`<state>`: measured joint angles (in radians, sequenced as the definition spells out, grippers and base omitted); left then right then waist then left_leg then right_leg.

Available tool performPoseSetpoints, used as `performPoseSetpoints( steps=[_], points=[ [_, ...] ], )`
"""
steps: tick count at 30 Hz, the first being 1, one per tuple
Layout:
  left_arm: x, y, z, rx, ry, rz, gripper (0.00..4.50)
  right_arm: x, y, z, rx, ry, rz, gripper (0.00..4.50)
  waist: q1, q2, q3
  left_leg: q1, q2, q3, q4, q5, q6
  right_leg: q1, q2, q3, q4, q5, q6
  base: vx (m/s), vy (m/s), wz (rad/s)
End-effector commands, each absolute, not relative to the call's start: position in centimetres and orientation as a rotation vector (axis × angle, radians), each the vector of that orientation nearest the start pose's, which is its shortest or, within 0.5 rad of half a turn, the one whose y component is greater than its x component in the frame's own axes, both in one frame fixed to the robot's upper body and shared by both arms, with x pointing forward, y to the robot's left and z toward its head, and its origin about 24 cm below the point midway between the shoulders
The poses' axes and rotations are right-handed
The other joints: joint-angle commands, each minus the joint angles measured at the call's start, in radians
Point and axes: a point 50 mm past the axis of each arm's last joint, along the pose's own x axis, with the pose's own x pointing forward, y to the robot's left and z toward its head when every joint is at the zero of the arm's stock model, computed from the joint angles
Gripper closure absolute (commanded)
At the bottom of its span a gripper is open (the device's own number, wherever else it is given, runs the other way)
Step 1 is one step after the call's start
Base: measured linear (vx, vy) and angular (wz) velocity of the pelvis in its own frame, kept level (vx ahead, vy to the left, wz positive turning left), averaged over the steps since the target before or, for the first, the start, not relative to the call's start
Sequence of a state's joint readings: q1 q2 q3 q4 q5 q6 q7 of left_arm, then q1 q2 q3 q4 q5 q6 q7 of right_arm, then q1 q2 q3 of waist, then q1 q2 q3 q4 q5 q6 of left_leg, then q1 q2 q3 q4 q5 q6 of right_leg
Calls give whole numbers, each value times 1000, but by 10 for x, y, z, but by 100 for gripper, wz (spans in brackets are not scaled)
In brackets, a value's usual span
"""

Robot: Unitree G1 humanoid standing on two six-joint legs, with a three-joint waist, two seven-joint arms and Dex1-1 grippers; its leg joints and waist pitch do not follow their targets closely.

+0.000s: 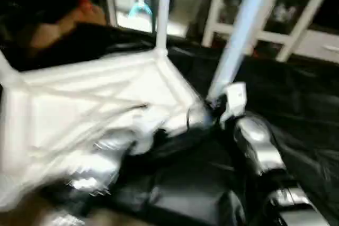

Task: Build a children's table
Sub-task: Insert table leg to table base

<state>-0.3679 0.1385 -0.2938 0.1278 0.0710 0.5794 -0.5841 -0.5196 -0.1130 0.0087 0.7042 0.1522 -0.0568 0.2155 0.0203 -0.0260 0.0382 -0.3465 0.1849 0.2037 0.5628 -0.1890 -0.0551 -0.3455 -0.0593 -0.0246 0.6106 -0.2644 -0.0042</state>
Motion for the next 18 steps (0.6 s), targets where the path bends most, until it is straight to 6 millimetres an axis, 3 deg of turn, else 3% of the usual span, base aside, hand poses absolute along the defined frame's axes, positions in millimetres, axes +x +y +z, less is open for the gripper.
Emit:
performPoseSetpoints(
  steps=[1,3,4,6,14,17,18],
  points=[
    [292,60,24,167,506,-642,450,306,-120,-33,58,478,228,258,-11,-2,-11,14,56,-37,-75,-347,-55,-22,-71,49,-101,-286,-129,5,50,2],
    [292,51,24,154,498,-649,450,306,-115,-32,72,479,220,258,-5,-11,-10,19,50,-30,-69,-351,-27,-32,-63,59,-105,-247,-112,0,0,0],
    [292,50,25,156,491,-653,450,305,-113,-31,71,478,221,259,-5,-7,-13,9,47,-34,-70,-346,-11,-24,-67,61,-105,-262,-103,0,0,0],
    [292,51,25,161,494,-662,450,305,-113,-31,66,475,220,259,-5,-4,-16,4,48,-36,-72,-327,-4,-24,-67,60,-106,-249,-88,0,0,0],
    [292,64,26,181,494,-665,450,314,-112,-20,181,428,208,259,-11,-6,-14,4,50,-44,-81,-416,-25,-34,-68,59,-115,-343,-60,0,0,0],
    [288,66,29,197,466,-747,450,314,-109,-15,228,418,313,259,-16,-5,-15,-1,50,-45,-82,-408,-20,-32,-68,58,-114,-317,-64,0,0,0],
    [285,68,30,198,452,-802,450,314,-109,-13,243,411,363,259,-23,-7,-17,-8,51,-46,-83,-382,-8,-24,-68,58,-109,-272,-74,0,0,0]
  ],
)
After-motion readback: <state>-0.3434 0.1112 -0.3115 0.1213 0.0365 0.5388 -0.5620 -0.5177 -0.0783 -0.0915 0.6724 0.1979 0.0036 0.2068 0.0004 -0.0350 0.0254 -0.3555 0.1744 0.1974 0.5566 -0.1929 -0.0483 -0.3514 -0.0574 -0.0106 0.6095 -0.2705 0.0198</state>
